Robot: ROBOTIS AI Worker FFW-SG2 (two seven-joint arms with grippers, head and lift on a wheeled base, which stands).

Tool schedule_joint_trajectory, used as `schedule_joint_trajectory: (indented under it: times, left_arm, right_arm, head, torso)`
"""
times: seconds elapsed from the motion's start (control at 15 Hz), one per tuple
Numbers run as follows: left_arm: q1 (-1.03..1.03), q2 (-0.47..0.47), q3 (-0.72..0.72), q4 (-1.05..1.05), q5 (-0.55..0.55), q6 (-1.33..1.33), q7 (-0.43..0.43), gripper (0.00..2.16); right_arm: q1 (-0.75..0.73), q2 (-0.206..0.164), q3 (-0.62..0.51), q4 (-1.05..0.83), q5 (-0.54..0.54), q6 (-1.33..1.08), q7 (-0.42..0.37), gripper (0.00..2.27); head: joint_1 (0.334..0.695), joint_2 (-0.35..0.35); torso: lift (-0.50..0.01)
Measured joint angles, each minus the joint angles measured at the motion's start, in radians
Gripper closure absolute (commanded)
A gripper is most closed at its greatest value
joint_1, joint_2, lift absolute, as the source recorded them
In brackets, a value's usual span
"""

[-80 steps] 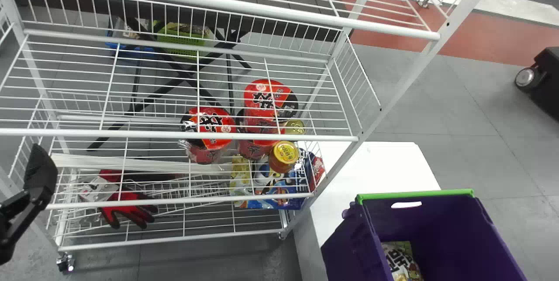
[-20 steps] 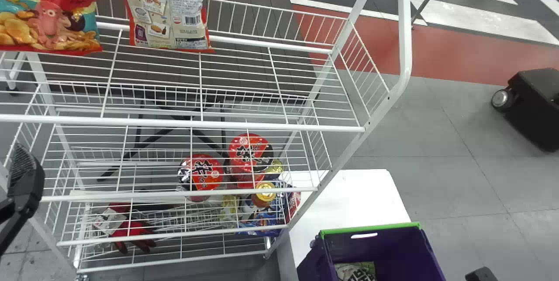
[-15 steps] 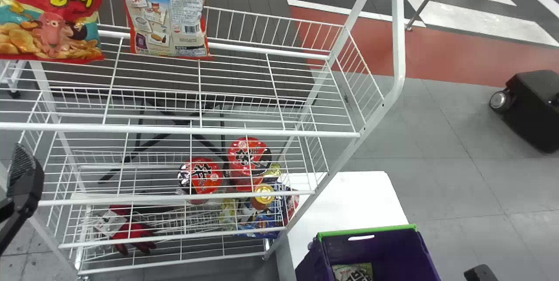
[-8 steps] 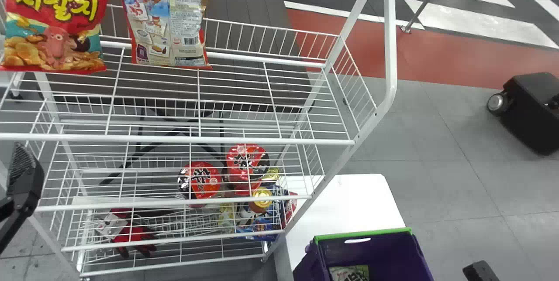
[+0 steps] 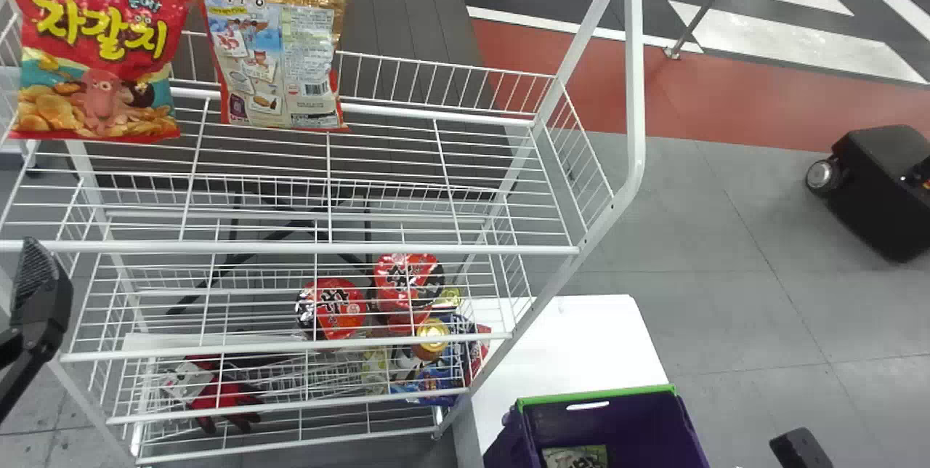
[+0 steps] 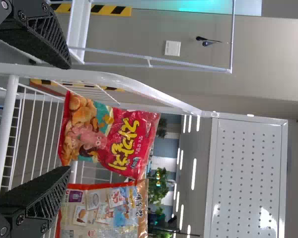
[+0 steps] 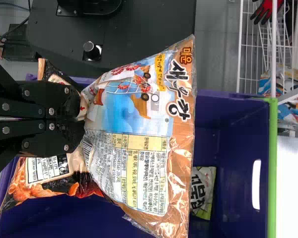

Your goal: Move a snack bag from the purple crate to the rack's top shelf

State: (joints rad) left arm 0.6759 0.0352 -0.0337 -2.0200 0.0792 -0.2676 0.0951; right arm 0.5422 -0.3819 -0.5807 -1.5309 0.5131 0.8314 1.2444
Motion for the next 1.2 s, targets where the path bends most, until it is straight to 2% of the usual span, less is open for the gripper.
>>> schedule_joint_trajectory:
  times: [0.67,0.87,1.0,1.2]
  left_arm:
    - [0.012,-0.004,-0.012,-0.023,-0.024,0.029,0.009,0.09]
    - [0.025,-0.004,-0.018,-0.041,-0.038,0.031,0.028,0.09]
    - [0.034,-0.003,-0.019,-0.050,-0.041,0.031,0.029,0.09]
    - [0.039,-0.005,-0.021,-0.047,-0.043,0.029,0.029,0.09]
  right_arm:
    - [-0.012,-0.003,-0.004,-0.003,-0.031,-0.035,0.004,1.67]
    - [-0.021,-0.003,0.003,-0.034,-0.048,-0.006,0.043,1.67]
    - [-0.023,0.012,-0.008,-0.136,-0.069,0.083,0.110,1.67]
    - [-0.024,0.069,-0.070,-0.371,-0.095,0.165,0.116,1.67]
  head:
    - [0.695,-0.350]
    - [0.695,-0.350]
    - [0.695,-0.350]
    - [0.695,-0.350]
  torso:
    - [0.009]
    - [0.000]
    - [0.000]
    - [0.000]
